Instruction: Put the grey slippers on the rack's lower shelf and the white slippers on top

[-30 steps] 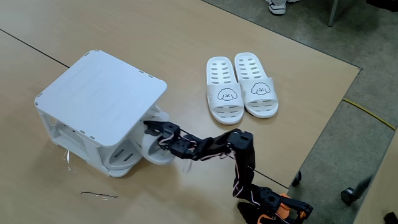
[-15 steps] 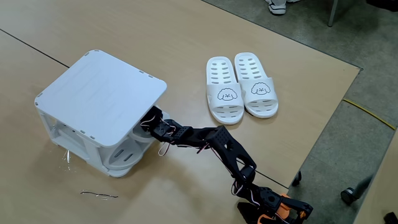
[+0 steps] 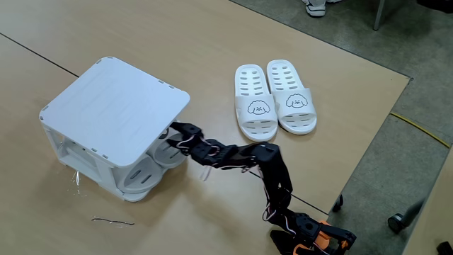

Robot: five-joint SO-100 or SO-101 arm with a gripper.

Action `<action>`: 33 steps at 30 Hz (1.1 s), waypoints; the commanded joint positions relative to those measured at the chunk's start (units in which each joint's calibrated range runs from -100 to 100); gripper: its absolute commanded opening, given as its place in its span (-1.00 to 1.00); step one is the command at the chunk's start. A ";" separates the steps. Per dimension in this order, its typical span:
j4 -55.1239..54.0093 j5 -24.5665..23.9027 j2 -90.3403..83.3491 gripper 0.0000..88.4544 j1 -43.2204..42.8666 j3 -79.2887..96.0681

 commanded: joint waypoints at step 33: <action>-47.15 0.42 3.70 -0.92 37.12 41.86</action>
